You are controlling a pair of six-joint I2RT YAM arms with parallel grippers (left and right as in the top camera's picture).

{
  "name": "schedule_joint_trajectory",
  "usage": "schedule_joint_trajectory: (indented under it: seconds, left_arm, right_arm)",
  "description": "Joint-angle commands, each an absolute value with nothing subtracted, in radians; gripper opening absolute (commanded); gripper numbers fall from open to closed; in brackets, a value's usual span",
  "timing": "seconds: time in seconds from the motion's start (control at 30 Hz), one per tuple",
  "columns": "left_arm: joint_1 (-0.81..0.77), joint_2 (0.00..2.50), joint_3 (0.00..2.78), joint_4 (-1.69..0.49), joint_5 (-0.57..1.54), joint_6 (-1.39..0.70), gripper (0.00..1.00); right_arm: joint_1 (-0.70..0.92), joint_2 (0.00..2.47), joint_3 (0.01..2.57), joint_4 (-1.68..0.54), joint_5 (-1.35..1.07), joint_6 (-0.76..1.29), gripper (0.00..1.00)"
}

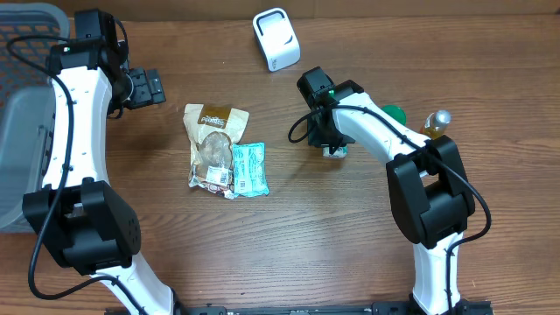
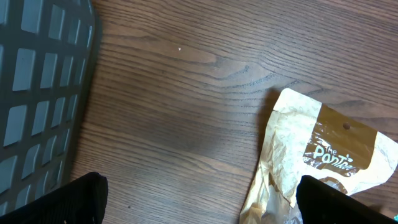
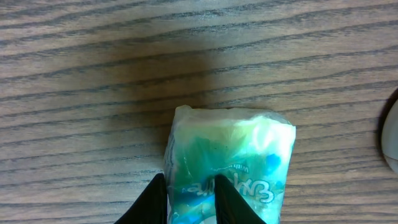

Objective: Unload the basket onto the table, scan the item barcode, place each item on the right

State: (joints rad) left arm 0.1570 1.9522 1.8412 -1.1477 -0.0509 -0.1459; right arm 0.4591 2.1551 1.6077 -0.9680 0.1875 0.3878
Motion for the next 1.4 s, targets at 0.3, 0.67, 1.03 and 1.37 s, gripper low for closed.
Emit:
schedule_joint_trajectory:
  seconds: [0.3, 0.67, 1.03, 1.37]
  left_arm:
    - [0.150, 1.942, 1.851, -1.147, -0.059, -0.127, 0.99]
    - [0.150, 1.942, 1.851, -1.147, -0.059, -0.127, 0.99]
    - [0.150, 1.942, 1.851, -1.147, -0.059, -0.127, 1.00]
    - [0.150, 1.942, 1.851, -1.147, -0.059, -0.127, 0.99]
  right_arm:
    - [0.475, 2.155, 1.579, -0.949, 0.079, 0.285, 0.11]
    - [0.624, 2.155, 1.579, -0.846, -0.029, 0.104, 0.20]
    - [0.767, 2.155, 1.692, -0.968, 0.329, 0.070, 0.33]
    - [0.812, 2.155, 1.688, -0.995, 0.394, 0.134, 0.36]
